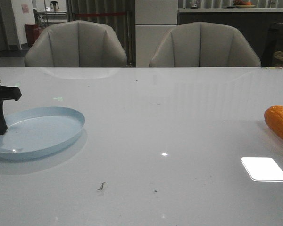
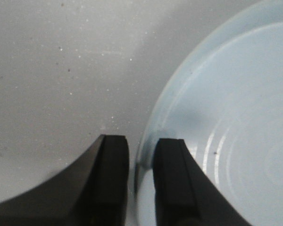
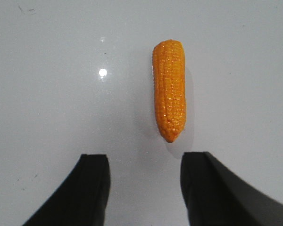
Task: Place corn on plate with both arms
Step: 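Lower the left gripper onto the rim of the light blue plate, then grip the plate rim with the left gripper and drag it toward the table center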
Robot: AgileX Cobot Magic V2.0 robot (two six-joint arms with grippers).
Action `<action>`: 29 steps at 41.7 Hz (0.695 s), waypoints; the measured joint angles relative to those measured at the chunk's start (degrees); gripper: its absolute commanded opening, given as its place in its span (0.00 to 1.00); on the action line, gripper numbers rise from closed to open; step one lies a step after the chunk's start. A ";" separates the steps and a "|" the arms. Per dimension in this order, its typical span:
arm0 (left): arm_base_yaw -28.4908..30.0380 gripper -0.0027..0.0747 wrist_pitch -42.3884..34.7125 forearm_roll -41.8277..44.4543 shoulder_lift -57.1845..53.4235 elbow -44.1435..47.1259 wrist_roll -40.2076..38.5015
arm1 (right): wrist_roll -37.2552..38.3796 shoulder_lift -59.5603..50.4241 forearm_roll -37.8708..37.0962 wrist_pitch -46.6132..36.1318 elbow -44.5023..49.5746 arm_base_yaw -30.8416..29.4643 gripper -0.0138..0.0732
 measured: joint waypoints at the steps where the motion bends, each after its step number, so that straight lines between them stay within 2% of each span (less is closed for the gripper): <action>1: 0.00 0.17 0.02 0.00 0.11 0.00 0.00 | 0.00 0.00 0.00 0.00 0.00 0.00 0.68; 9: 0.00 0.16 1.13 -0.68 0.24 -1.15 0.00 | 0.00 0.00 0.00 0.00 0.00 0.00 0.68; 17: 0.00 0.16 6.45 -2.61 1.25 -6.61 0.00 | 0.00 0.00 0.00 0.00 0.00 0.00 0.68; 29: -0.25 0.16 12.66 -18.33 1.35 -16.21 0.00 | 0.00 0.00 0.00 0.00 0.00 0.00 0.68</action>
